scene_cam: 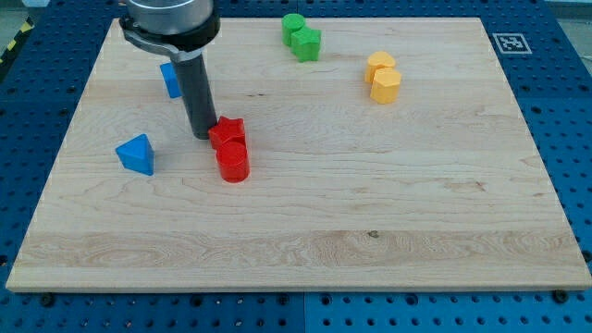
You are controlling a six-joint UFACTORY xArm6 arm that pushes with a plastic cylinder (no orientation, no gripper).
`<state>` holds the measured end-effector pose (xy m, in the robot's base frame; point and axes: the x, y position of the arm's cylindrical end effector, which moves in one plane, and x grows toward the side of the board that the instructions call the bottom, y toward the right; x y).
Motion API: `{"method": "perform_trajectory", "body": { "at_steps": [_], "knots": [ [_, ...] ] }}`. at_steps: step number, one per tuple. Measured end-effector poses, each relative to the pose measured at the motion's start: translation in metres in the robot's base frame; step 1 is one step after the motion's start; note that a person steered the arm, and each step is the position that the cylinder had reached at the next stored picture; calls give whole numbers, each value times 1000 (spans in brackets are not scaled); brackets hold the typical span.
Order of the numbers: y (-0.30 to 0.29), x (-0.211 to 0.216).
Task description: Move the blue triangle closer to the blue cube
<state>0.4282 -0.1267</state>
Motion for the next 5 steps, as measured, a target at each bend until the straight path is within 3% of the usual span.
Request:
{"method": "perform_trajectory", "body": {
  "at_steps": [3, 4, 5],
  "knots": [
    [-104, 8],
    [-106, 73],
    [-84, 101]
  ]
}}
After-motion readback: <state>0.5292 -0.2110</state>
